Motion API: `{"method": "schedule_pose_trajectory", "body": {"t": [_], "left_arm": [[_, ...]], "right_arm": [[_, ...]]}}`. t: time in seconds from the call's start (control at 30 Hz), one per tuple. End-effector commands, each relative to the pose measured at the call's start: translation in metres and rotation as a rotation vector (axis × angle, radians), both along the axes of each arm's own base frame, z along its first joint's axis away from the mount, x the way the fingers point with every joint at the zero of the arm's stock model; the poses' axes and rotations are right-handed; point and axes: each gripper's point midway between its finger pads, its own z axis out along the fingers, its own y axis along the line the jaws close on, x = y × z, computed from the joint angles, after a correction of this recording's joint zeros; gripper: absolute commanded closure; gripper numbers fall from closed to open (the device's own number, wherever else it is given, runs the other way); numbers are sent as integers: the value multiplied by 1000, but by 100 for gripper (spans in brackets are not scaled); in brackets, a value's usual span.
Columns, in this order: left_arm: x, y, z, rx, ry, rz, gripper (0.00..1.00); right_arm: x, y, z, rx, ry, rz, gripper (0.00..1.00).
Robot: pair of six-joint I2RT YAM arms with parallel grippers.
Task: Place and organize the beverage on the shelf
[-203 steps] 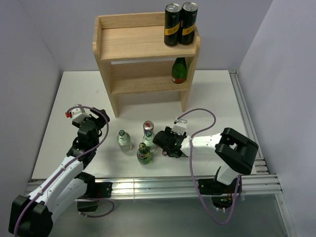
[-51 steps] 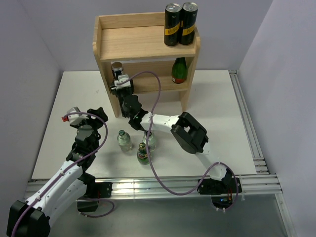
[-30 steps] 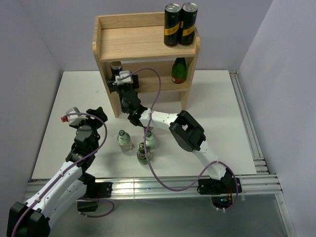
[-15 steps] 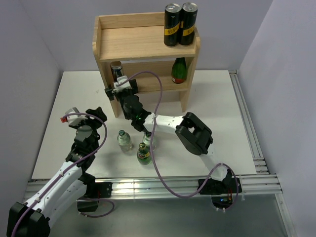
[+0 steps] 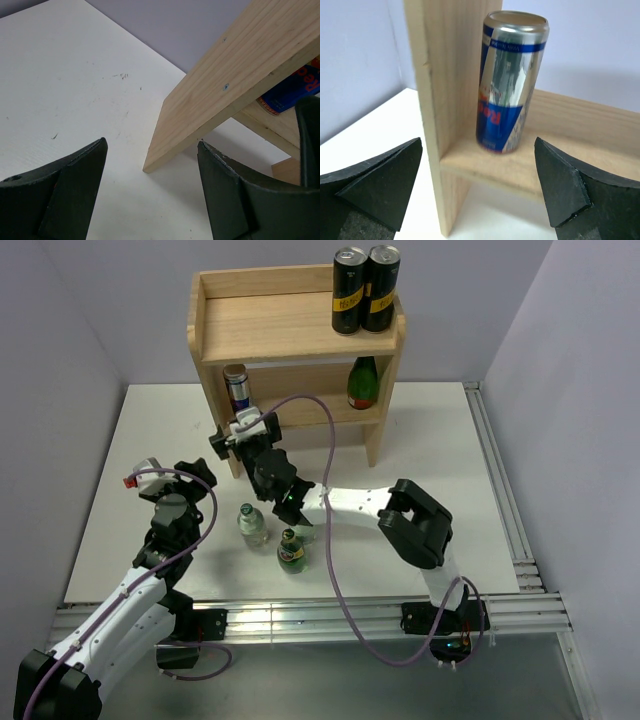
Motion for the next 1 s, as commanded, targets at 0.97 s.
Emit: {"method": "schedule_pose_trajectory", "body": {"t": [0.97], "left_arm": [[-6, -34, 71, -27, -128, -213, 18]], "right_arm": [[-198, -203, 30, 271, 292, 102, 0]]}}
